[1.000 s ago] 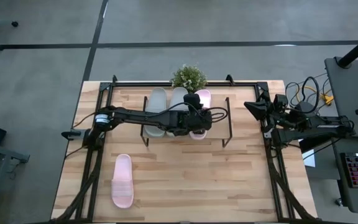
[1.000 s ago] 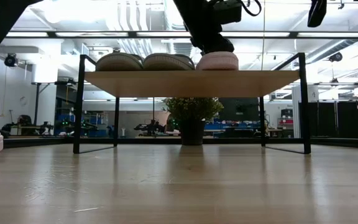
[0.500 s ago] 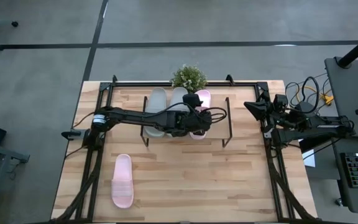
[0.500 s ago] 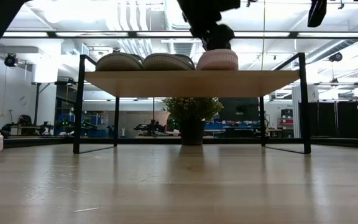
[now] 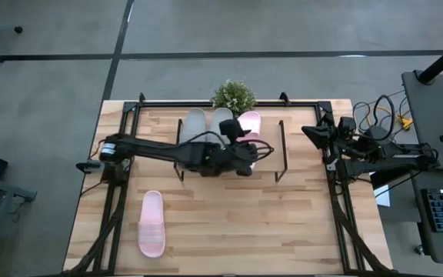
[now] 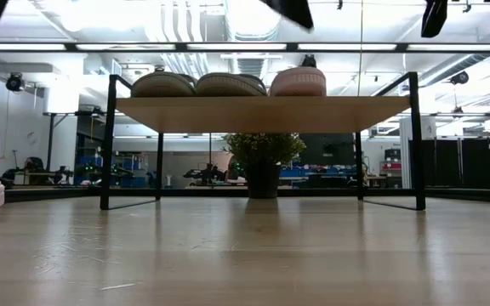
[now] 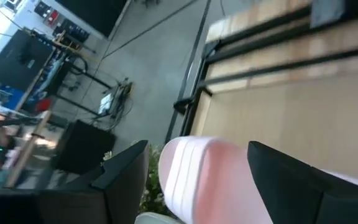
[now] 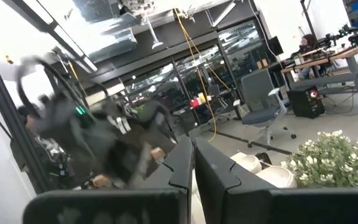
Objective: Pick and place slides into the shelf
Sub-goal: Put the right pink slipper on the shelf
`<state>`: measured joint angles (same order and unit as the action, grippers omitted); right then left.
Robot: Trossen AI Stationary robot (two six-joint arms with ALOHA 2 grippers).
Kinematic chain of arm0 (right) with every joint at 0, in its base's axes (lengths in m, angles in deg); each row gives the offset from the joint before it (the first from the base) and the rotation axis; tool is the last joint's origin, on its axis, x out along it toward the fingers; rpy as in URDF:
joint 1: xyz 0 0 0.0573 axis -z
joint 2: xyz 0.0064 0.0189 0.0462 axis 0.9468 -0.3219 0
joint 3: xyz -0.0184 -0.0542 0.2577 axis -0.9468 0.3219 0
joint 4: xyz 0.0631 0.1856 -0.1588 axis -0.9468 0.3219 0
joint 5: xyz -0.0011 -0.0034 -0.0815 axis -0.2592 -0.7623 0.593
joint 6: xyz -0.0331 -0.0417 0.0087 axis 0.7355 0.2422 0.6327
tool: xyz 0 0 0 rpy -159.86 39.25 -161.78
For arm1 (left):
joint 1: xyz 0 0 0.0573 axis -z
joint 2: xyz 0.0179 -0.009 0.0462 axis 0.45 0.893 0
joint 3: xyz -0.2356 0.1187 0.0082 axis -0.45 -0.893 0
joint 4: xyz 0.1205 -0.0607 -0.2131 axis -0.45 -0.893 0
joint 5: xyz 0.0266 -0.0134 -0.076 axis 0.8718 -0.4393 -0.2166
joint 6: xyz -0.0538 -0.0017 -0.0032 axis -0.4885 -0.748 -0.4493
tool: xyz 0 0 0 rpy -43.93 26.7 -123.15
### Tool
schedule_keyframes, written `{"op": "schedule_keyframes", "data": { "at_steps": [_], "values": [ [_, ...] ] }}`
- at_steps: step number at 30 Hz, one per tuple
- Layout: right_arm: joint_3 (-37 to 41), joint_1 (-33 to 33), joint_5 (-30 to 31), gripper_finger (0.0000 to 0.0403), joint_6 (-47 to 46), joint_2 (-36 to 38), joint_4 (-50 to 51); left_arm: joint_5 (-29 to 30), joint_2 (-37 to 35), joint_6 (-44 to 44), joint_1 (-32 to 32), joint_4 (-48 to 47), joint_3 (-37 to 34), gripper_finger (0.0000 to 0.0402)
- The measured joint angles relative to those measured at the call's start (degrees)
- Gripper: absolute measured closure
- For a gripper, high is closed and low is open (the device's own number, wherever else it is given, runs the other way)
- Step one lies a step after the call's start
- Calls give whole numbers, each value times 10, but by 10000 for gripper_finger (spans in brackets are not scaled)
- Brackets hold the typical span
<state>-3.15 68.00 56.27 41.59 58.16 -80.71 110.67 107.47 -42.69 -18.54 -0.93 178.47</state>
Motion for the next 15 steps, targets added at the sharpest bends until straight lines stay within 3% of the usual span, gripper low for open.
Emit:
{"op": "schedule_keyframes", "data": {
  "at_steps": [6, 15],
  "values": [
    [0, 0, 0, 394, -5, -7, 69, -44, -87, -103, 40, 18, -1, 145],
    [0, 0, 0, 394, -9, -8, 71, -249, -223, -225, 58, 4, -1, 212]
  ]
}}
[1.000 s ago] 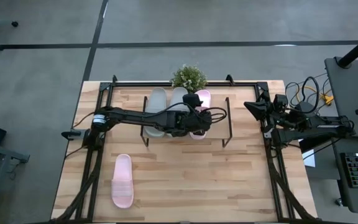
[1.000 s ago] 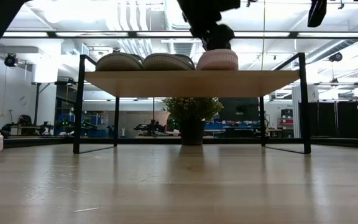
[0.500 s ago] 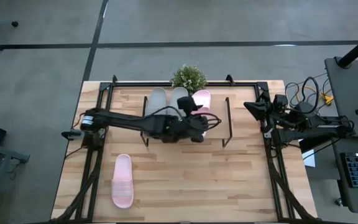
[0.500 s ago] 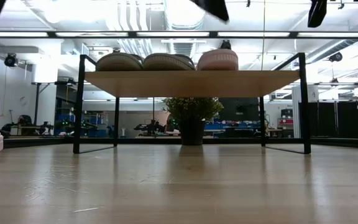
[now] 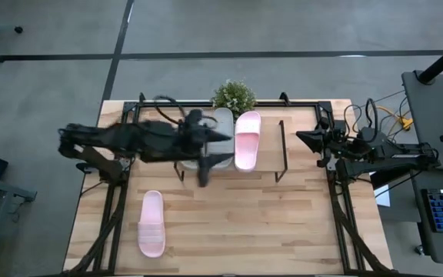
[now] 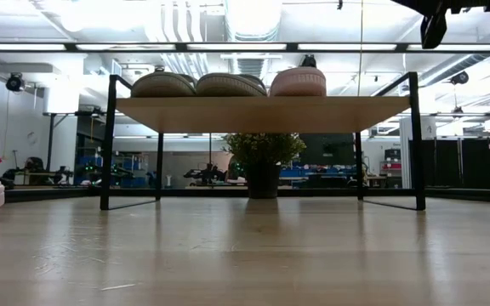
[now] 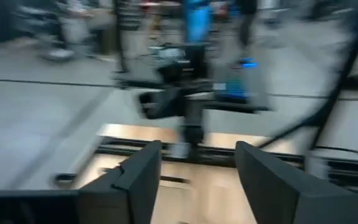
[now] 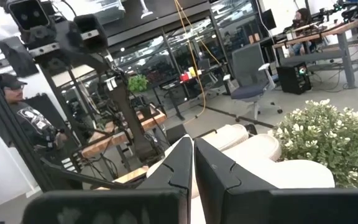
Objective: Pick and place slides into the shelf
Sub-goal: Put the right pink slipper on the shelf
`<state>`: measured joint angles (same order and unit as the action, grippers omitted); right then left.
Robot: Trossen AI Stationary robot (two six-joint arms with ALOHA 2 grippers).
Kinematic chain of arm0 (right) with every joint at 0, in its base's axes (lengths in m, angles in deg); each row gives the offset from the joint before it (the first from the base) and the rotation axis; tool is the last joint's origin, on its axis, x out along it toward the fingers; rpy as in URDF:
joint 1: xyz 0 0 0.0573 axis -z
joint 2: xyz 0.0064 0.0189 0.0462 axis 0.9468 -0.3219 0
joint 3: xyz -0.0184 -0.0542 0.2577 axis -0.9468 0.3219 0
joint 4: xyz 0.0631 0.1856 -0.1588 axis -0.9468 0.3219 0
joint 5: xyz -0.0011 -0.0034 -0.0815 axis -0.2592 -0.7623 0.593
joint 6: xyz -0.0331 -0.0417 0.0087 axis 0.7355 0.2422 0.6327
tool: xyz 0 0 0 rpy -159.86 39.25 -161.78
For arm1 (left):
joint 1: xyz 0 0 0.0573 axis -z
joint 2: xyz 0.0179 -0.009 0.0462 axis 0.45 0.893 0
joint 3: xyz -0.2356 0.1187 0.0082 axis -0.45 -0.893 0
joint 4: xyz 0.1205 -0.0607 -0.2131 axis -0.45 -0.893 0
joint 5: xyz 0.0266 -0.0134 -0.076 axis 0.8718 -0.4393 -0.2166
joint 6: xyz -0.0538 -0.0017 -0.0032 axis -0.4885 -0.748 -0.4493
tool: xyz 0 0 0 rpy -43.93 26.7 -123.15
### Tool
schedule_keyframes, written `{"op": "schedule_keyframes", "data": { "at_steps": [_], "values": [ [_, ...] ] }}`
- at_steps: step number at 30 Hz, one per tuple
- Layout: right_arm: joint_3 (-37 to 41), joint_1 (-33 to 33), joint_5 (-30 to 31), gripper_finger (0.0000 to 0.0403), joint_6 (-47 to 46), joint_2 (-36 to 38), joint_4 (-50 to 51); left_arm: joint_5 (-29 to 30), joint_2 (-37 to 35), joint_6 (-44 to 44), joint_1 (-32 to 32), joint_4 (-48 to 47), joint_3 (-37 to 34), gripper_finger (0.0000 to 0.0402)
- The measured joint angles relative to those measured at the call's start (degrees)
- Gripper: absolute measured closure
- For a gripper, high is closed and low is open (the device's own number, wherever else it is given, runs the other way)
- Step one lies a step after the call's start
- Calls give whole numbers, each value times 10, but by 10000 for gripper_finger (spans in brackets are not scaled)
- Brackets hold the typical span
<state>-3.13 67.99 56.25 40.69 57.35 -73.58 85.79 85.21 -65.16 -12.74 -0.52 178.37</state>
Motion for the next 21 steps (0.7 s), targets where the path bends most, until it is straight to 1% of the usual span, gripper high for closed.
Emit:
{"op": "schedule_keyframes", "data": {
  "at_steps": [4, 8, 10, 14, 19, 21],
  "values": [
    [0, 0, 0, 394, 0, 1, 0, -96, -47, -62, 0, -76, -1, 244],
    [0, 0, 0, 394, -3, 2, -1, -179, -81, -108, 0, -186, -3, 258],
    [0, 0, 0, 394, -7, 2, -3, -198, -92, -127, 0, -240, -3, 260],
    [0, 0, -1, 394, -35, 2, -5, -212, -102, -141, 0, -334, -4, 260],
    [0, 0, -15, 390, -41, -15, -31, -304, -103, -138, 0, -419, -4, 260],
    [0, 0, -15, 379, -38, -31, -54, -318, -103, -136, 0, -467, -4, 260]
  ]
}}
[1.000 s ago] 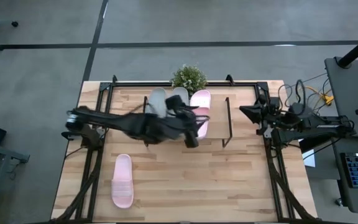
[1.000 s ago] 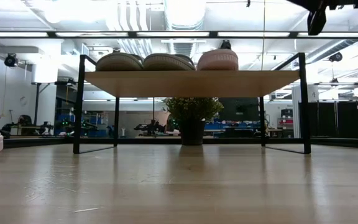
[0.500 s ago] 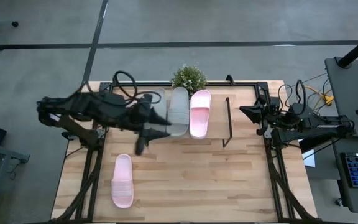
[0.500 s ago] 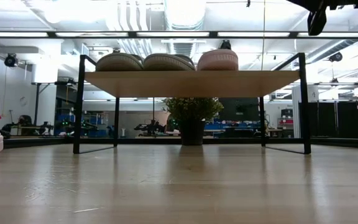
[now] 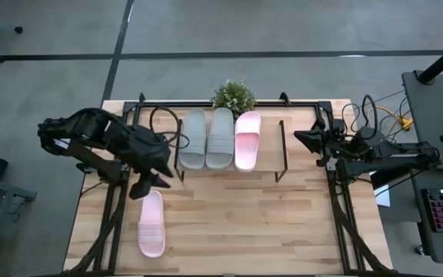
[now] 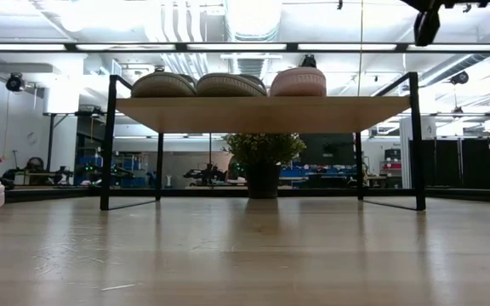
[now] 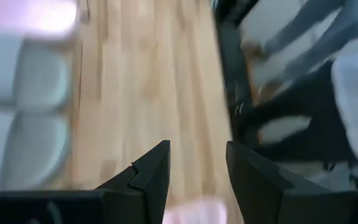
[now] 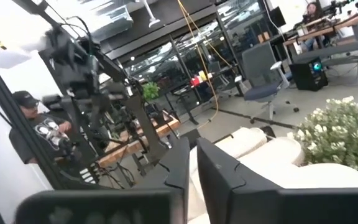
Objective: Pick and place slides into the shelf
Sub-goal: Put the right pink slipper on the shelf
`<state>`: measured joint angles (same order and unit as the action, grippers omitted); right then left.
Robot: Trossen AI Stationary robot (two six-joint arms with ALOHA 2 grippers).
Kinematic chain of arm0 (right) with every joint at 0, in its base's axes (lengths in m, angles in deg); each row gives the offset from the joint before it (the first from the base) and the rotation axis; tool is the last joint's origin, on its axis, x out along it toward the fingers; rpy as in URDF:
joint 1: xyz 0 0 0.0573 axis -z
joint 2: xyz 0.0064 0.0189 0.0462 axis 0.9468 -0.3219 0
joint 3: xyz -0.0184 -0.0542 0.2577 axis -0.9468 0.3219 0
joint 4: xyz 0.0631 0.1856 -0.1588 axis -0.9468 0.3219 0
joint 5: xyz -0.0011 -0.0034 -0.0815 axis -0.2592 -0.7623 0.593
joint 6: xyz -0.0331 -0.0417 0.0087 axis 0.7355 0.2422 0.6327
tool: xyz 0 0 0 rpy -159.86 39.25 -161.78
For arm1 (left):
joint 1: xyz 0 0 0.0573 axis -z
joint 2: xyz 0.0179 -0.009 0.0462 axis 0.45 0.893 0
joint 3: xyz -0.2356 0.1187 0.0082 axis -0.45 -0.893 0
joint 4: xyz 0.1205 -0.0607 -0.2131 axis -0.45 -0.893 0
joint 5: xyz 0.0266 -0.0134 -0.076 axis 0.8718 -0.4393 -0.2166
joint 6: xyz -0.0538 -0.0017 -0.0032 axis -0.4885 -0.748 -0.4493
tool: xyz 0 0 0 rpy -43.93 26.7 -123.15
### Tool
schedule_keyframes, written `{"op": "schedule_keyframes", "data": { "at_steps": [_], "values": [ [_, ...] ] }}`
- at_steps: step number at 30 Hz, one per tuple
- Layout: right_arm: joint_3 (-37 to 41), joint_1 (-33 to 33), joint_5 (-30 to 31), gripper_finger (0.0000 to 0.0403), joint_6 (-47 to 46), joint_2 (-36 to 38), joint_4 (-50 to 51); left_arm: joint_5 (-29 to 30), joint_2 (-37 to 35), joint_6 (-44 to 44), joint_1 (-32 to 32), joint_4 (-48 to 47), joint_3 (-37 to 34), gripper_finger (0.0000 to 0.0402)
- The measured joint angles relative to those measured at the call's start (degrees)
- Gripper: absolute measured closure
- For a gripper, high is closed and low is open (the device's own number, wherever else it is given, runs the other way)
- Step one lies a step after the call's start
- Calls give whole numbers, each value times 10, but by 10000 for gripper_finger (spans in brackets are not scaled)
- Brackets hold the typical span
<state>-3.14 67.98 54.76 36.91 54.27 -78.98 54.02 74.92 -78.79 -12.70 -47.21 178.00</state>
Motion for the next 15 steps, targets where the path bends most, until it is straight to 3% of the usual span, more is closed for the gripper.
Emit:
{"op": "schedule_keyframes", "data": {
  "at_steps": [5, 15],
  "values": [
    [0, 0, -1, 324, 4, -50, -69, -9, 1, 15, 0, -116, -1, 260],
    [0, 0, -7, 192, -23, -129, -121, -158, -21, 43, 0, -111, -98, 259]
  ]
}}
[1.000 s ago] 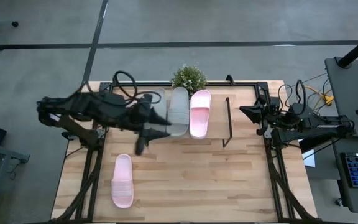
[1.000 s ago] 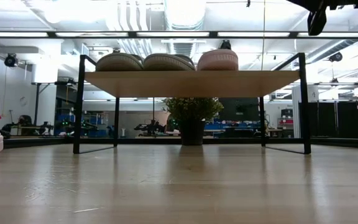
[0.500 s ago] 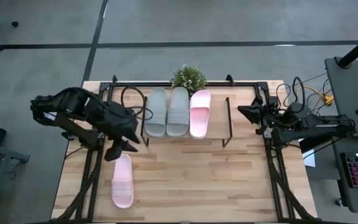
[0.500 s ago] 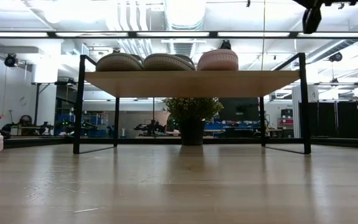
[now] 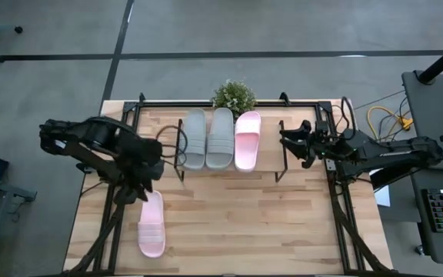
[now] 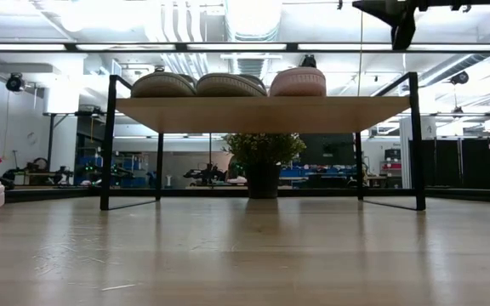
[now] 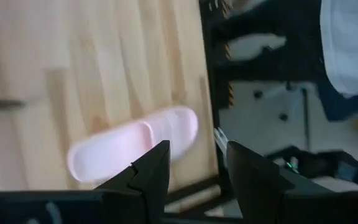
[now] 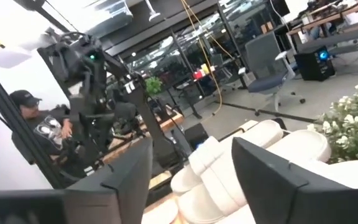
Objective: Pick and place slides into the shelf
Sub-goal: Put the right pink slipper on the shelf
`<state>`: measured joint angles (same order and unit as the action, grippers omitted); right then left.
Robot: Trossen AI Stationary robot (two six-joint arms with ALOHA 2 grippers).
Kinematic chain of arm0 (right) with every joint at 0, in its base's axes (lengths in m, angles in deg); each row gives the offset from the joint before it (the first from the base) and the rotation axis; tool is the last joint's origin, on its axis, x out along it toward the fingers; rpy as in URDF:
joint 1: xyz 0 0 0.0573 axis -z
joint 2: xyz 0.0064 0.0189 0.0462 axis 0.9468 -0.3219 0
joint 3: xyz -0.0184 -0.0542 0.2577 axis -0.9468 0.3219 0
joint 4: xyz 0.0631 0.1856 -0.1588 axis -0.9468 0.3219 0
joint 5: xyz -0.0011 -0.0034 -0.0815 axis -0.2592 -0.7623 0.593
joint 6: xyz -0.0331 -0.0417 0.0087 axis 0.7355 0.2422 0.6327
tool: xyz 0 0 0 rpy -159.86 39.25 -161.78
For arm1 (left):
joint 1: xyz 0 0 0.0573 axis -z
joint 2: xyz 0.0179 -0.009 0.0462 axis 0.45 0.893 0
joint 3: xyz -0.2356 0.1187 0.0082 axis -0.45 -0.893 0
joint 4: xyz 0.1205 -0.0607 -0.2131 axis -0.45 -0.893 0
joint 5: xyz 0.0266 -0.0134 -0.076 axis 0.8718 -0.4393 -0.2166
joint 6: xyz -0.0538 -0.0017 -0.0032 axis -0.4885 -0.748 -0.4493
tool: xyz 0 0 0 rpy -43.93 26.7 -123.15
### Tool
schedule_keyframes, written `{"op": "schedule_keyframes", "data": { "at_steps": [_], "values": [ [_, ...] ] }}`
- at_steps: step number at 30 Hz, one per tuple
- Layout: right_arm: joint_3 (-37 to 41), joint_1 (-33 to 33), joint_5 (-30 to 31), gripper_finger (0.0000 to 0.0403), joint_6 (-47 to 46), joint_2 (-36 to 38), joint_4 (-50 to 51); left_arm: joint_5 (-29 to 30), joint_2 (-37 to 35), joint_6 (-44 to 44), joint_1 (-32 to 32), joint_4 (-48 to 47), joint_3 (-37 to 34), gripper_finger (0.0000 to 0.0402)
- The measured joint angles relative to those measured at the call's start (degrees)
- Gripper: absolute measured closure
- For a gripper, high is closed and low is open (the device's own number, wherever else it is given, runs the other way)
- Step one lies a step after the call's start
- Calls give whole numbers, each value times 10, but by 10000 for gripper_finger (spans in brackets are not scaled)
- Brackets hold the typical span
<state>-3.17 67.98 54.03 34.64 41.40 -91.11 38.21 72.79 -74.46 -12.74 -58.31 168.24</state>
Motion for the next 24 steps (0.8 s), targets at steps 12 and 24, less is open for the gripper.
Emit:
{"op": "schedule_keyframes", "data": {
  "at_steps": [12, 24],
  "values": [
    [0, 0, -24, 164, 12, 19, 0, -98, -16, 2, 0, 22, -226, 140],
    [0, 0, -24, 161, 31, 44, 9, -119, -14, -40, 14, 134, -378, 157]
  ]
}}
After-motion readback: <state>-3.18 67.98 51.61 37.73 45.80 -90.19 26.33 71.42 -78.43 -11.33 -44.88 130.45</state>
